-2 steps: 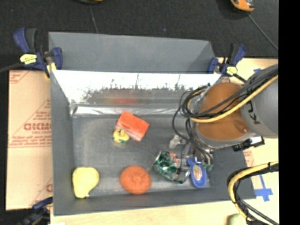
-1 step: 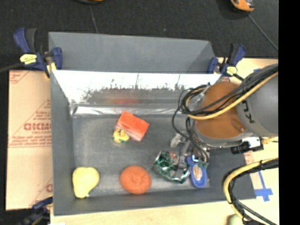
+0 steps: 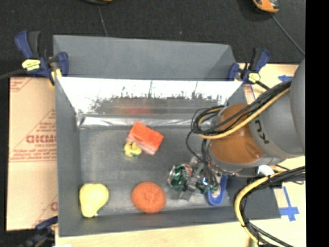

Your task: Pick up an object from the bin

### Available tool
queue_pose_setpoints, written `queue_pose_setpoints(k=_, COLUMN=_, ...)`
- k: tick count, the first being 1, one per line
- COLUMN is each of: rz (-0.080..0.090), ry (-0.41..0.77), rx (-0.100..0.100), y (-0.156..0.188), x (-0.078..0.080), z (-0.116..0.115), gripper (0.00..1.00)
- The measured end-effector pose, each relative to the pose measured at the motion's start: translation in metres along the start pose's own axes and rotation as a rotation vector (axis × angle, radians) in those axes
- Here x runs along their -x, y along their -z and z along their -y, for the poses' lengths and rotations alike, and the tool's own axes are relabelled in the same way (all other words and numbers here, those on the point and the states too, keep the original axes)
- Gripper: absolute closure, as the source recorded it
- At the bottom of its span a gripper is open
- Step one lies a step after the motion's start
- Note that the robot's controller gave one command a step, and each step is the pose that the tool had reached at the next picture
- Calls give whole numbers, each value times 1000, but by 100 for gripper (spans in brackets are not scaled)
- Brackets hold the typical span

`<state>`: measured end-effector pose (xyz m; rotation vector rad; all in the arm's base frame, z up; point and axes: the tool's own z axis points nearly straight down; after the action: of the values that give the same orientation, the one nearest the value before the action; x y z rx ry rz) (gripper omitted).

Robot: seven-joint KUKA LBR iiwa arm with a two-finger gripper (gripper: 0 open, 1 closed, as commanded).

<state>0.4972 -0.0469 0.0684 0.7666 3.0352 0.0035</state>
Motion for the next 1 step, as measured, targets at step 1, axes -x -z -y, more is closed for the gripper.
queue_pose_setpoints(k=1, rz=0, ry=-34, rx=0, y=1, x=6, z=-15, gripper=100)
